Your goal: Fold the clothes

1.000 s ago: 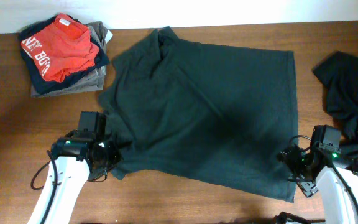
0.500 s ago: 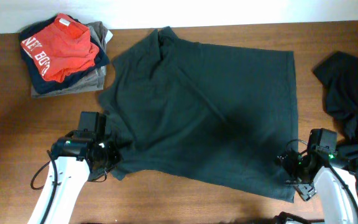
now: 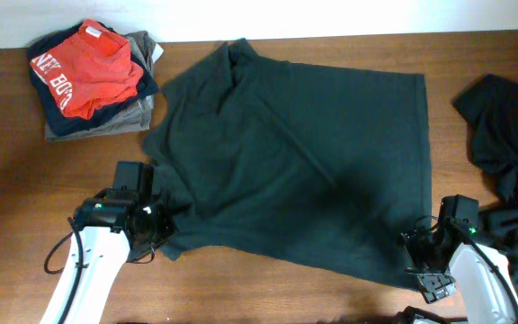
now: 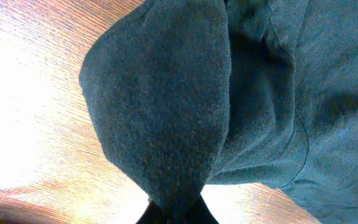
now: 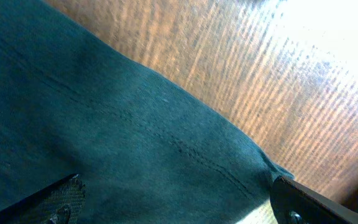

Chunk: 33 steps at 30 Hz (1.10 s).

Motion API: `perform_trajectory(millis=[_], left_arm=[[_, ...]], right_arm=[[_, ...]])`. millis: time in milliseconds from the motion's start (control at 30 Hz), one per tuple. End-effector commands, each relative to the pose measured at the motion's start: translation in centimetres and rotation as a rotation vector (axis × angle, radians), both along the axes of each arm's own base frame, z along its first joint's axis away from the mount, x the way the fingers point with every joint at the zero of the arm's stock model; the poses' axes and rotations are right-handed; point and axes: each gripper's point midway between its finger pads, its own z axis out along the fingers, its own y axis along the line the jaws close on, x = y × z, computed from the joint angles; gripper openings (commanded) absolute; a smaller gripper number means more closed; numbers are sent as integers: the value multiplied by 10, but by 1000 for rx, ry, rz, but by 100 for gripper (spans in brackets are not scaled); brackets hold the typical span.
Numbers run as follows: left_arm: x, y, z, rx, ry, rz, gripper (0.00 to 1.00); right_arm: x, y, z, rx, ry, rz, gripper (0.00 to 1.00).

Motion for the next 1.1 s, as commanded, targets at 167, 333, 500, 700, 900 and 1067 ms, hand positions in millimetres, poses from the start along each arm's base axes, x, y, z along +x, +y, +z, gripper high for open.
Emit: perform_trajectory(millis=[167,333,500,700,900,1067], left_arm=[[5,2,8,18,-32,-18,1],[5,2,8,18,-32,-18,1],[5,2,8,18,-32,-18,1],[5,2,8,18,-32,-17,1],[6,1,9,12,-35,-18,1],[13,-6,22,-30,-68,-25,1]], right_arm=[[-27,4,-18,-3,81,-148,99],[-26,1,-22,-19,67,-151,99],[-22,-1,-24,-27,44,-152,83],[-27,-4,-24,-54,70,-151,36],[-30,-1,-21,-34,84,-151,23],[-30,-1,-9,-27,107,-151,4]])
